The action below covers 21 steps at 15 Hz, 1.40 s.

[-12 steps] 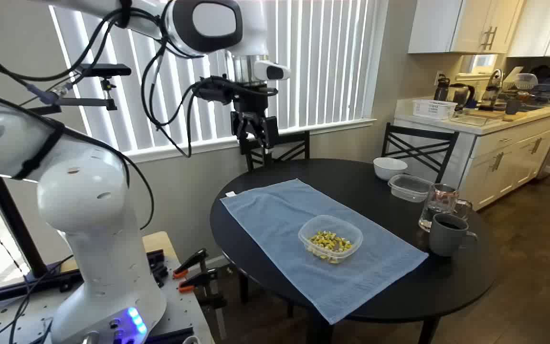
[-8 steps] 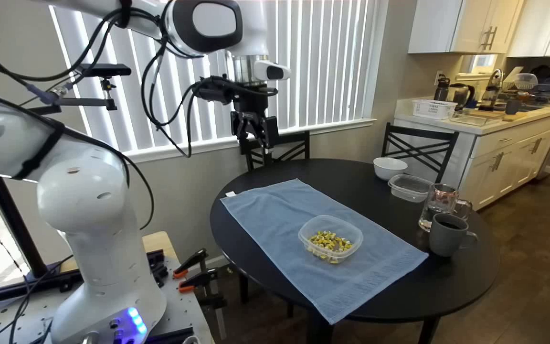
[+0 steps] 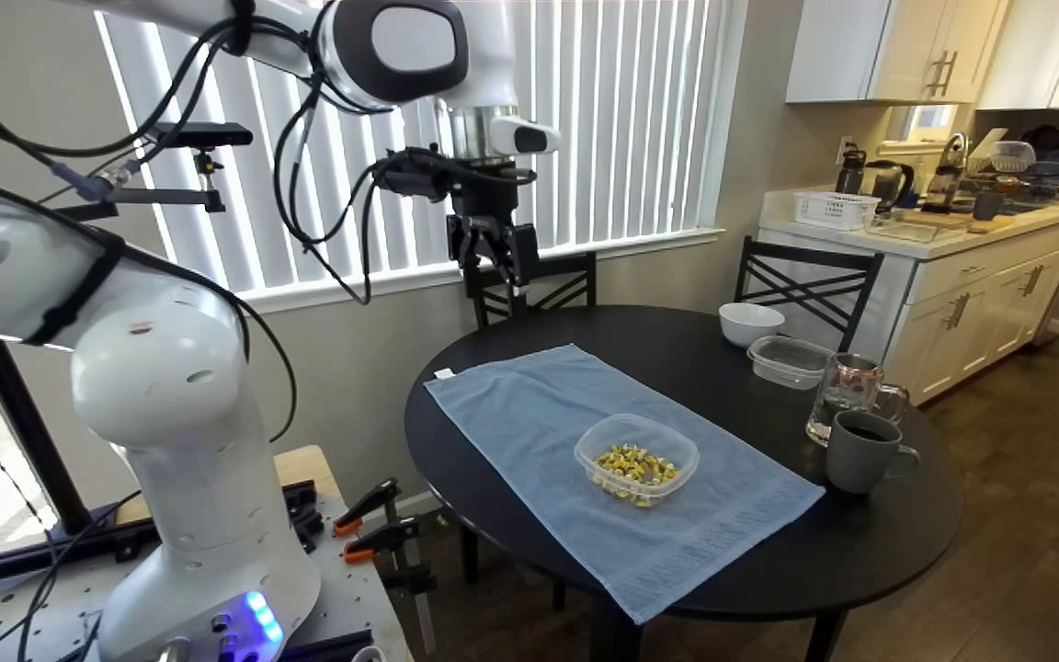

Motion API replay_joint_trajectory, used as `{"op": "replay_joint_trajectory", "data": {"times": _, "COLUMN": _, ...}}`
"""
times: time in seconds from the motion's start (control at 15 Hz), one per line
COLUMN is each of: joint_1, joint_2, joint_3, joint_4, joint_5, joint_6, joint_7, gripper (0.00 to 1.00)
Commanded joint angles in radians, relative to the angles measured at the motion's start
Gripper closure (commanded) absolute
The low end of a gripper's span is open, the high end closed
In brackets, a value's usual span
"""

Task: Take the candy out of the bowl

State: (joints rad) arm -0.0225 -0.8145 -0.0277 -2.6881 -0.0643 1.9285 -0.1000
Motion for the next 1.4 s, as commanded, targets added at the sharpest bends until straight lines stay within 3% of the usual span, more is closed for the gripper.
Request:
{"op": "replay_joint_trajectory", "data": {"times": 0.0, "joint_1": -0.037, "joint_2": 0.125, "joint_3": 0.024, "joint_4": -0.048, "joint_5": -0.075, "joint_6": 0.194, "joint_7": 0.067, "gripper": 0.00}}
{"op": "replay_joint_trajectory", "data": {"times": 0.27, "joint_1": -0.076, "joint_2": 0.351, "joint_3": 0.022, "joint_4": -0.085, "joint_5": -0.147, "joint_6": 0.497, "joint_7": 0.110, "gripper": 0.00}}
{"op": "replay_joint_trajectory", "data": {"times": 0.47, "joint_1": -0.104, "joint_2": 0.513, "joint_3": 0.039, "joint_4": -0.037, "joint_5": -0.225, "joint_6": 0.636, "joint_7": 0.103, "gripper": 0.00}}
{"op": "replay_joint_trajectory", "data": {"times": 0.67, "joint_1": -0.125, "joint_2": 0.635, "joint_3": 0.057, "joint_4": 0.034, "joint_5": -0.348, "joint_6": 0.687, "joint_7": 0.110, "gripper": 0.00}}
{"op": "replay_joint_trajectory", "data": {"times": 0.93, "joint_1": -0.101, "joint_2": 0.748, "joint_3": 0.062, "joint_4": 0.109, "joint_5": -0.473, "joint_6": 0.719, "joint_7": 0.182, "gripper": 0.00}}
{"op": "replay_joint_trajectory", "data": {"times": 1.2, "joint_1": -0.051, "joint_2": 0.847, "joint_3": 0.073, "joint_4": 0.183, "joint_5": -0.627, "joint_6": 0.698, "joint_7": 0.345, "gripper": 0.00}}
{"op": "replay_joint_trajectory", "data": {"times": 1.33, "joint_1": -0.011, "joint_2": 0.892, "joint_3": 0.068, "joint_4": 0.220, "joint_5": -0.741, "joint_6": 0.684, "joint_7": 0.492, "gripper": 0.00}}
